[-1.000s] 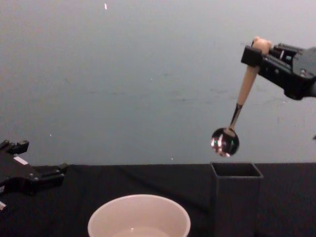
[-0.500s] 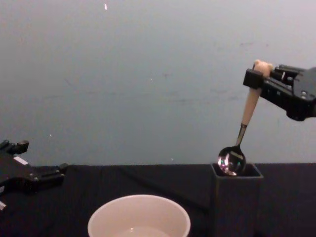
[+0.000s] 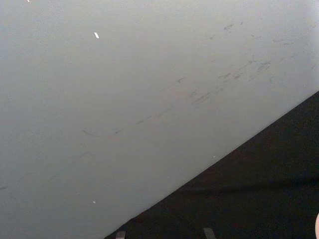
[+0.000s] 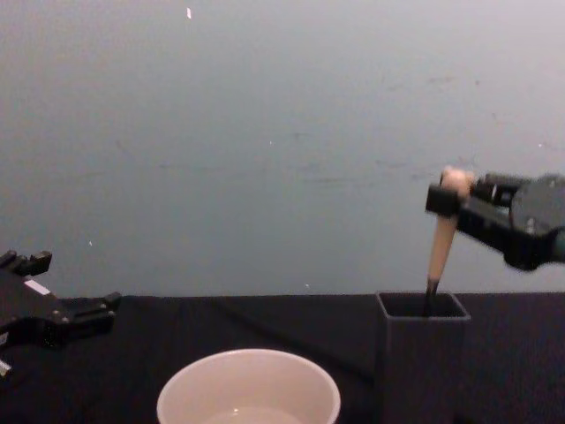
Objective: Pick up the stirring spoon with one hand, stir inside the cup, then place it back in its original position.
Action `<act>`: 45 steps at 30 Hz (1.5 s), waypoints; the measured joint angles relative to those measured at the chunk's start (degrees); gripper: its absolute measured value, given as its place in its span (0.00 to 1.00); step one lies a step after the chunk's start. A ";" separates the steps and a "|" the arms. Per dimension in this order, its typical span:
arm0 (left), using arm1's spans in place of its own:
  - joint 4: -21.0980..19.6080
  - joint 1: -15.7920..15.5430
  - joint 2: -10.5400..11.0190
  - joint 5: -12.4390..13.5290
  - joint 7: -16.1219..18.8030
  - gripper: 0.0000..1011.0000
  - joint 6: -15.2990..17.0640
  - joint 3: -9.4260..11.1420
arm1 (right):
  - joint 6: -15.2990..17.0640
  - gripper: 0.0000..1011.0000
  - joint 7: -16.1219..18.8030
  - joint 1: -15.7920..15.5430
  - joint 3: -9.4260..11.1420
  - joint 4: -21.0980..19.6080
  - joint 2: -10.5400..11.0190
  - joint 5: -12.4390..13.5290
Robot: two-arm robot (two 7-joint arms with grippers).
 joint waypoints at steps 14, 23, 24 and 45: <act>0.00 0.00 0.00 0.00 0.00 0.99 0.00 0.00 | 3.59 0.21 -2.66 1.71 -2.13 5.23 -2.34 -1.76; 0.00 0.00 0.00 0.00 0.00 0.99 0.00 0.00 | 4.47 0.21 -3.56 2.65 -2.57 7.35 -3.73 -2.59; 0.00 0.00 0.00 0.00 0.00 0.99 0.00 0.00 | 4.60 0.21 -3.64 2.69 -2.59 7.39 -3.78 -2.68; 0.00 -0.01 0.00 0.00 0.00 0.99 0.00 0.00 | 4.42 0.34 -3.61 2.71 -2.54 7.38 -3.77 -2.63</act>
